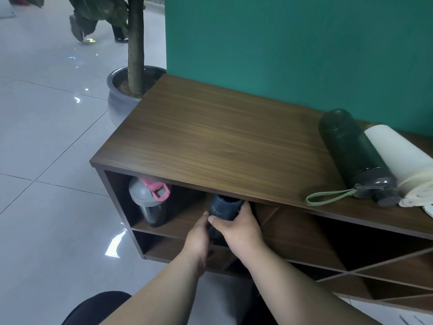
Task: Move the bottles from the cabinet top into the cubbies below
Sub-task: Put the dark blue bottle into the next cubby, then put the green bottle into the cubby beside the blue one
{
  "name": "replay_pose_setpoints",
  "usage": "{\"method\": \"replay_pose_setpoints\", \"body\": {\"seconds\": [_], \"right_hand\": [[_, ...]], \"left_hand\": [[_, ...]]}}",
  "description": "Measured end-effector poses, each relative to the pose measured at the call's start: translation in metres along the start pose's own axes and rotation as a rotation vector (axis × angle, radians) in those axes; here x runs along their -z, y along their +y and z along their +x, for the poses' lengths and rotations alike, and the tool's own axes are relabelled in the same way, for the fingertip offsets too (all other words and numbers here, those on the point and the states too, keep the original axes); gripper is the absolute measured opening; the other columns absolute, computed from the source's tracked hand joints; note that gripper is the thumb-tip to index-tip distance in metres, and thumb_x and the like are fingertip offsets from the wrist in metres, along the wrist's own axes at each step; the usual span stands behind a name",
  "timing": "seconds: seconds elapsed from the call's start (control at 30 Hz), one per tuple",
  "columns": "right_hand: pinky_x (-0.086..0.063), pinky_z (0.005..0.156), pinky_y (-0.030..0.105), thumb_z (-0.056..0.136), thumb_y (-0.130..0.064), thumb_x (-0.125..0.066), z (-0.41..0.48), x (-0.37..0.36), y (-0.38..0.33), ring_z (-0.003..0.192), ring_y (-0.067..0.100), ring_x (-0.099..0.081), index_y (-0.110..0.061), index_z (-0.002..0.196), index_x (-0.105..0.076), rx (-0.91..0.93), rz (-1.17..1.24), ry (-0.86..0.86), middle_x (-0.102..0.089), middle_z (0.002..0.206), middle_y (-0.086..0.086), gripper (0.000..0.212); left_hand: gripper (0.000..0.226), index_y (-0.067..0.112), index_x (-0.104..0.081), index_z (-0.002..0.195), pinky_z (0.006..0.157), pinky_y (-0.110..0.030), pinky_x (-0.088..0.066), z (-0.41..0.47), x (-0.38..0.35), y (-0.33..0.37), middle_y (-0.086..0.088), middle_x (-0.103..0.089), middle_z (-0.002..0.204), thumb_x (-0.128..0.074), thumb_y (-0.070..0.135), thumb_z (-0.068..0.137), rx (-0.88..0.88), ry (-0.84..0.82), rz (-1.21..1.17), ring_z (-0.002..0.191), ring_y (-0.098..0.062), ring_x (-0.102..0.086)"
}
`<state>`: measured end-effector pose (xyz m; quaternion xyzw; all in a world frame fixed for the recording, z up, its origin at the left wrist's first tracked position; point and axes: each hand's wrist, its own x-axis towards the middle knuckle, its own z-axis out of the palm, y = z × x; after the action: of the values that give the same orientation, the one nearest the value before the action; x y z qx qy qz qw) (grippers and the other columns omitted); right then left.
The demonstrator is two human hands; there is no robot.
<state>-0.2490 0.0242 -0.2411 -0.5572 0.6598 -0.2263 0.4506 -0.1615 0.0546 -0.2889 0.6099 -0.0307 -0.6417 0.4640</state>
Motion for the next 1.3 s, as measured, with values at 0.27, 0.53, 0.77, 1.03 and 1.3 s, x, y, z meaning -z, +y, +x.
{"method": "replay_pose_setpoints", "body": {"seconds": [0.27, 0.53, 0.77, 1.03, 1.3], "right_hand": [[-0.049, 0.106, 0.037, 0.069, -0.041, -0.073, -0.083, 0.064, 0.005, 0.110, 0.001, -0.063, -0.028, 0.143, -0.051, -0.069, -0.046, -0.283, -0.061, 0.142, -0.003, 0.078], [-0.058, 0.081, 0.047, 0.089, -0.008, -0.070, -0.120, 0.168, -0.021, 0.088, 0.031, -0.074, -0.018, 0.083, -0.077, 0.088, 0.019, 0.179, -0.080, 0.085, 0.009, 0.013], [-0.045, 0.104, 0.045, 0.083, -0.041, -0.075, -0.077, 0.226, -0.063, 0.124, 0.030, -0.052, -0.015, 0.136, -0.052, 0.281, -0.385, 0.623, -0.054, 0.133, 0.009, 0.063], [-0.044, 0.075, 0.042, 0.085, -0.040, -0.068, -0.038, 0.221, -0.076, 0.106, 0.043, -0.059, -0.010, 0.129, -0.040, 0.008, -0.533, 0.505, -0.051, 0.126, 0.018, 0.060], [-0.041, 0.074, 0.018, 0.073, -0.030, -0.084, -0.146, 0.222, -0.069, 0.093, 0.001, -0.057, -0.039, 0.130, -0.055, 0.356, -0.277, 0.408, -0.053, 0.122, -0.012, 0.065]], "left_hand": [[0.050, 0.018, -0.069, 0.129, 0.084, -0.037, -0.051, -0.033, 0.003, -0.012, -0.009, -0.076, 0.121, -0.050, 0.052, 0.099, -0.046, -0.025, 0.033, 0.111, -0.029, -0.070], [0.041, 0.018, -0.063, 0.128, 0.074, -0.033, -0.049, -0.062, 0.000, -0.026, 0.003, -0.066, 0.101, -0.055, 0.048, 0.101, -0.058, -0.052, 0.054, 0.101, -0.027, -0.064], [0.029, 0.012, -0.067, 0.114, 0.032, -0.021, -0.050, -0.088, -0.001, -0.031, -0.001, -0.077, 0.056, -0.055, 0.036, 0.104, -0.097, -0.118, 0.096, 0.043, -0.017, -0.073], [0.046, 0.009, -0.070, 0.127, 0.074, -0.034, -0.049, -0.094, 0.004, -0.039, -0.021, -0.072, 0.125, -0.056, 0.045, 0.101, -0.045, -0.252, 0.041, 0.094, -0.034, -0.068], [0.050, 0.010, -0.068, 0.130, 0.079, -0.036, -0.050, -0.106, -0.002, -0.030, -0.014, -0.077, 0.121, -0.048, 0.045, 0.101, -0.164, -0.309, 0.056, 0.088, -0.026, -0.071]]}}
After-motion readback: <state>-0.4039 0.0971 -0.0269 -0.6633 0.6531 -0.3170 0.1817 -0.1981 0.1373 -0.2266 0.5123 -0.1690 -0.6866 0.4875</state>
